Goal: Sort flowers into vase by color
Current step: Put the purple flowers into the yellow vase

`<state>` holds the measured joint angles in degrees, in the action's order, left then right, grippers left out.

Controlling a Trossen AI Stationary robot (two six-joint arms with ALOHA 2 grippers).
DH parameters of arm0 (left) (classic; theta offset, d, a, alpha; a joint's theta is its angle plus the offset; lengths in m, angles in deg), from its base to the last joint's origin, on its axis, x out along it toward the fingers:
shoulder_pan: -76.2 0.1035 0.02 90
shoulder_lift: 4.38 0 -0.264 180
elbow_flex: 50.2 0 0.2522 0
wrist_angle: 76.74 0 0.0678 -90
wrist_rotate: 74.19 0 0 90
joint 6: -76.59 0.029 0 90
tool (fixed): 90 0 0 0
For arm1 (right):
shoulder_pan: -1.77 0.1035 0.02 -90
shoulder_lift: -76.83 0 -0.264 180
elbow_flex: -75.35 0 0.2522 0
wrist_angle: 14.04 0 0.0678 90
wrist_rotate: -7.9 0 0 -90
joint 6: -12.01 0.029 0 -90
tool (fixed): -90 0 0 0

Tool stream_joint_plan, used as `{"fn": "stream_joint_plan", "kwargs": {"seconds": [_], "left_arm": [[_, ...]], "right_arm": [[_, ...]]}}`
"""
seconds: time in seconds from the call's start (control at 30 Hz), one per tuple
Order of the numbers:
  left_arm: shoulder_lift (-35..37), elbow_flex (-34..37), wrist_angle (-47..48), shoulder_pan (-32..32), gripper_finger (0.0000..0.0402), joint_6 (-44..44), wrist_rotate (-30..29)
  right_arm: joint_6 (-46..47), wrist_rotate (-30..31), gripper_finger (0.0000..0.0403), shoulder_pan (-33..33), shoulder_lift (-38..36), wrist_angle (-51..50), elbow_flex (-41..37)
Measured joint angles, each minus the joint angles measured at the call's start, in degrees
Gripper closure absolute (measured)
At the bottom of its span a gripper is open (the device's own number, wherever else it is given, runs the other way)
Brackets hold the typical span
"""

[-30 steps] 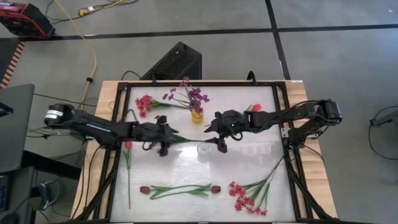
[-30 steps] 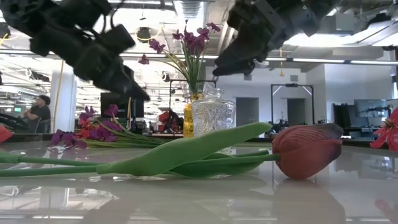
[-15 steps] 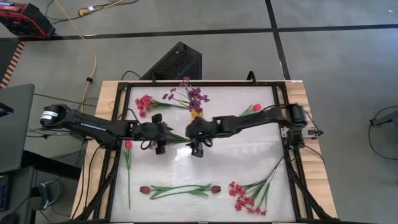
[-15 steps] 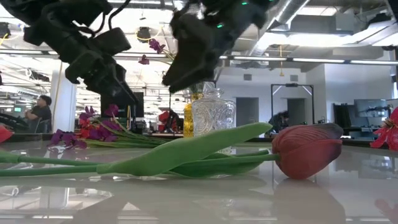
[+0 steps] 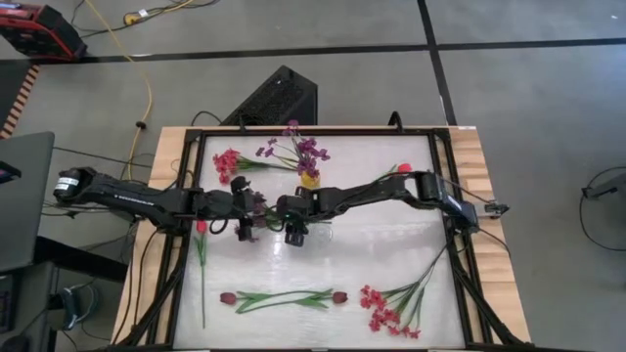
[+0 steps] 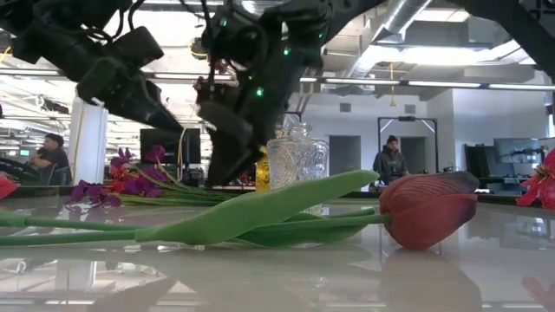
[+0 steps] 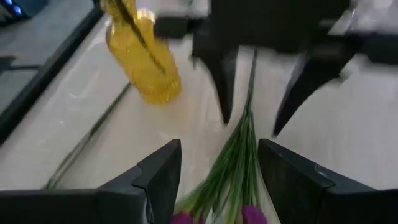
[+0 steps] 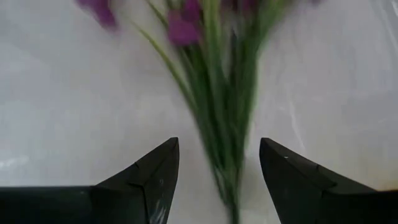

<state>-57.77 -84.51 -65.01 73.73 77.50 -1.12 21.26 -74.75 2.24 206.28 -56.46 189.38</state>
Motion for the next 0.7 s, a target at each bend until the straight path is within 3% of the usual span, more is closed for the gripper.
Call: {"fn": "stream_joint_plan", "kwargs": {"seconds": [0.27, 0.37, 0.57, 0.7], "left_arm": [[-0.32, 0.08, -0.1, 0.01, 0.0198, 0.13, 0.09], [-0.32, 0.08, -0.23, 0.01, 0.0198, 0.13, 0.0], [-0.32, 0.08, -0.52, 0.01, 0.0198, 0.13, -0.47], [-0.07, 0.08, -0.9, -0.1, 0.0198, -0.63, -5.87]], "right_arm": [[0.45, 0.02, 0.0166, -0.85, 2.77, -0.14, 0.4], [0.4, 0.0, 0.0214, -0.81, 2.77, -1.41, 0.44], [-0.47, -0.03, 0.0374, -0.42, 2.4, -1.84, 0.44], [-3.89, -2.22, 0.0372, 0.04, 1.81, -2.33, 0.35]]}}
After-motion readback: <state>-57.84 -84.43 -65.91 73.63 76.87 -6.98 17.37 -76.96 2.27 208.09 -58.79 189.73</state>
